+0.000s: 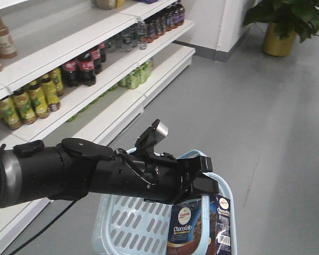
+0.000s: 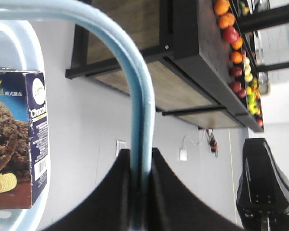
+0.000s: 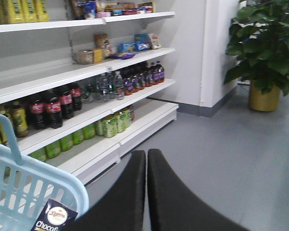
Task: Left arm holds basket, right arm returns cookies
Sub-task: 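Turn the base past the potted plant carrying the basket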
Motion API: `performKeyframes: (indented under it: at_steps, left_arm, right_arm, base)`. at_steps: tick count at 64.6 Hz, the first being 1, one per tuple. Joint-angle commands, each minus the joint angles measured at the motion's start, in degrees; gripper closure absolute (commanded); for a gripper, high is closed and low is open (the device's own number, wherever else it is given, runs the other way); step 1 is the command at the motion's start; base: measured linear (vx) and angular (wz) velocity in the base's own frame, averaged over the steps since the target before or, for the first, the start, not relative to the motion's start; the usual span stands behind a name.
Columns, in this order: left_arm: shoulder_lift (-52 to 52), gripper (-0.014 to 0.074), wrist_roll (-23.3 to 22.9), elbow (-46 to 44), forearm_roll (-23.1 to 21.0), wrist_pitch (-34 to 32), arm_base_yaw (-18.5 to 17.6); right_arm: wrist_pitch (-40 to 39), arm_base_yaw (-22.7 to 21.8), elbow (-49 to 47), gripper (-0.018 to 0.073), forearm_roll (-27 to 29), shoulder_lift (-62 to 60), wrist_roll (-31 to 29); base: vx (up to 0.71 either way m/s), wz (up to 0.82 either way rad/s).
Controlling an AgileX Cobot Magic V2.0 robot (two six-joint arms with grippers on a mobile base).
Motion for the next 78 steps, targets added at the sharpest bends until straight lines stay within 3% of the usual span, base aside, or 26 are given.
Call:
performKeyframes:
  at_steps: [1,52,78]
  left_arm:
    - [-3.31,0.0603,0.18,-1.74,-5.00,2.92,-0.32]
    - [-3.31,0.0603,0.18,-1.74,-5.00,2.92,-0.32]
    - [-3.31,0.0603,0.18,-1.74,-5.00,2.92,-0.32]
  right_arm:
    - [-4.31,0.05,0.19,0.0567,-0.54,-0.67,-0.07]
    - [-4.31,0.05,0.19,0.0567,-0.54,-0.67,-0.07]
    - [-4.31,0.05,0.19,0.0567,-0.54,-0.67,-0.07]
  base:
    - [0.16,-0.61]
    - [0.15,-0.55]
    - [0.19,-0.26]
